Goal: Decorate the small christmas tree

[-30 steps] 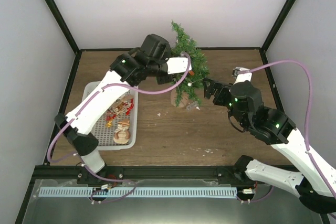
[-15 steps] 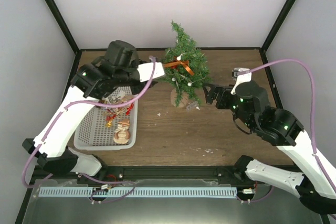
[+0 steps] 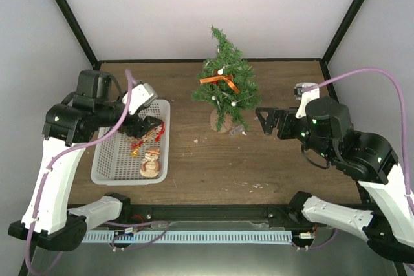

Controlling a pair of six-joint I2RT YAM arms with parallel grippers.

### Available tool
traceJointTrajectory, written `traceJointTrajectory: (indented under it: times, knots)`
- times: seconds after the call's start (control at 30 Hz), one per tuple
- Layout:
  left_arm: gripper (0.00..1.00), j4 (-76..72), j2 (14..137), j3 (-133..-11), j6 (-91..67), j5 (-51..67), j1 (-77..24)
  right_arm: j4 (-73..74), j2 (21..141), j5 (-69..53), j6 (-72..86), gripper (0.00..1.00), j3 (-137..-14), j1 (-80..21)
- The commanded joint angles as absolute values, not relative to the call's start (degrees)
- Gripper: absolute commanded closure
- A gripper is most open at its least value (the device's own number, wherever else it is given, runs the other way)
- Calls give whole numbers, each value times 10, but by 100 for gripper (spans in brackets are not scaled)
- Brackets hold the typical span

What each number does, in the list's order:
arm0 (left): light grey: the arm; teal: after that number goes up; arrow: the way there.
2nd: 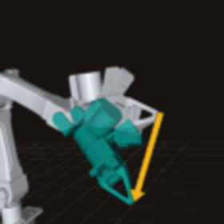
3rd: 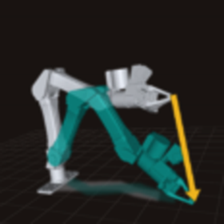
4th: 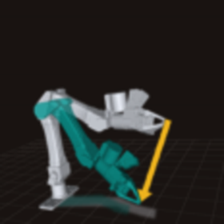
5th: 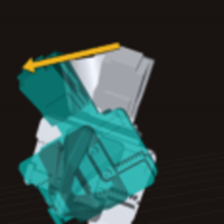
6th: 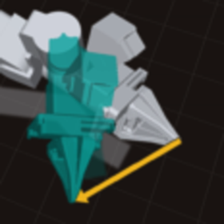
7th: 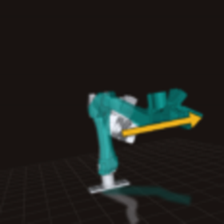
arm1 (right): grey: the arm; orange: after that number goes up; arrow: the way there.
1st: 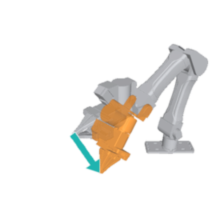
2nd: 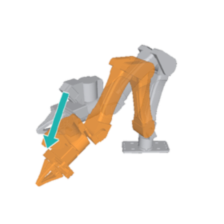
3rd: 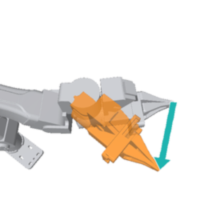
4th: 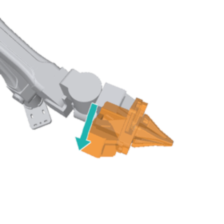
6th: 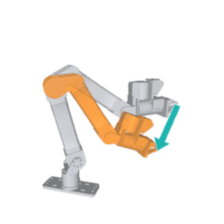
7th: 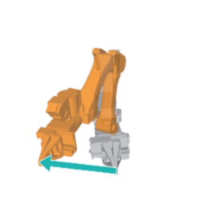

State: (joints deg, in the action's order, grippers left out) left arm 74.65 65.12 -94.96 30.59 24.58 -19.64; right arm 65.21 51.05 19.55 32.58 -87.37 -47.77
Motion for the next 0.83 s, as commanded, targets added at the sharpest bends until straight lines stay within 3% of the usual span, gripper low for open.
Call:
traceJointTrajectory:
  times: [0.0, 0.3, 0.8]
  knots:
    - [29, 782, 620, -908, 271, 344, -139, 692, 502, 179, 324, 0, -912, -478]
    - [29, 773, 576, -822, 231, 442, -44, 695, 490, 152, 313, 0, -908, -478]
    - [29, 781, 575, -816, 237, 448, -32, 693, 501, 152, 307, 0, -897, -478]
